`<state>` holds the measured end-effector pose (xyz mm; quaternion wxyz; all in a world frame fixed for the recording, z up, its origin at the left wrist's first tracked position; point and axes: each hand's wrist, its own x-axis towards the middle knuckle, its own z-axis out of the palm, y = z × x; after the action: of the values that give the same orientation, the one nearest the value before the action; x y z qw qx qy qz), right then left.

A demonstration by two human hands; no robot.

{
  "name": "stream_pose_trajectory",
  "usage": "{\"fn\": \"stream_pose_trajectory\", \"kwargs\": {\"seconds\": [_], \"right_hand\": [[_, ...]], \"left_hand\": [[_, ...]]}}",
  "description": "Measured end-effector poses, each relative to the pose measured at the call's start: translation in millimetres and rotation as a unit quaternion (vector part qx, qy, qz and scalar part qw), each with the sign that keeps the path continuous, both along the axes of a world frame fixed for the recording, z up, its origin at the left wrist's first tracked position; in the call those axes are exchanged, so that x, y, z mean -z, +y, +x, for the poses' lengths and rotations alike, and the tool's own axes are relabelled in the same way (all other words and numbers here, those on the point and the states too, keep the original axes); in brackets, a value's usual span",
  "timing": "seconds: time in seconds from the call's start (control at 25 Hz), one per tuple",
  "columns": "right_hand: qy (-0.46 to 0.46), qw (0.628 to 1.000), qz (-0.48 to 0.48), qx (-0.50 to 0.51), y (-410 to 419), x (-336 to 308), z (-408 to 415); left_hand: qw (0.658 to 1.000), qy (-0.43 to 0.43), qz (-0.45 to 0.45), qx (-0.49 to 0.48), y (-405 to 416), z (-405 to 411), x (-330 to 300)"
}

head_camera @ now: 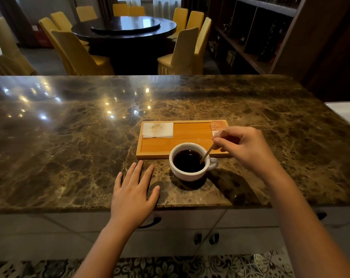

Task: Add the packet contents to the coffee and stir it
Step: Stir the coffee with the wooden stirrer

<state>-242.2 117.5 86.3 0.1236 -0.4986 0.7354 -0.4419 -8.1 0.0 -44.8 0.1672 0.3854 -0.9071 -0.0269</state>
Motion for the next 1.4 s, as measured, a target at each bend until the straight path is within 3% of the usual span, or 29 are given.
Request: {"fn": "stream_pose_trajectory", "kwargs": {"seconds": [0.24,0.4,0.52,0.6,0.76,0.92,1.0,1.12,1.4], "right_hand": [[-0.128,0.991,-0.025,-0.015,9.2,22.9,19.0],[0.0,0.995,-0.099,0.031,0.0,38.5,36.6],[0.125,0.988,-0.092,0.011,2.1,44.4,35.5],[0.141,0.987,-0.077,0.008,6.0,43.8,33.1],[0.084,0.995,-0.052,-0.013,14.3,36.0,31.0],[-0.113,0.989,-0.085,-0.045,12.5,36.9,37.9],[-0.17,0.978,-0.115,-0.046,5.6,42.3,42.2],[-0.16,0.975,-0.145,-0.043,-3.8,48.0,45.4],[-0.039,0.99,-0.135,-0.001,-8.7,52.6,33.6]], "left_hand": [[1.0,-0.001,0.002,-0.002,0.1,-0.6,-1.3],[1.0,-0.003,0.0,-0.001,0.4,-0.6,-1.8],[1.0,-0.003,0.0,-0.001,0.6,-0.4,-1.5],[1.0,-0.002,0.001,-0.002,0.6,-0.3,-1.3],[1.0,-0.004,0.0,-0.001,0.2,-0.2,-1.1],[1.0,-0.002,0.002,-0.001,0.4,-0.3,-1.3],[1.0,-0.001,0.003,-0.001,0.6,-0.3,-1.3],[1.0,0.0,0.003,-0.001,0.6,-0.4,-1.5],[1.0,0.002,0.002,0.0,0.6,-0.6,-1.5]]}}
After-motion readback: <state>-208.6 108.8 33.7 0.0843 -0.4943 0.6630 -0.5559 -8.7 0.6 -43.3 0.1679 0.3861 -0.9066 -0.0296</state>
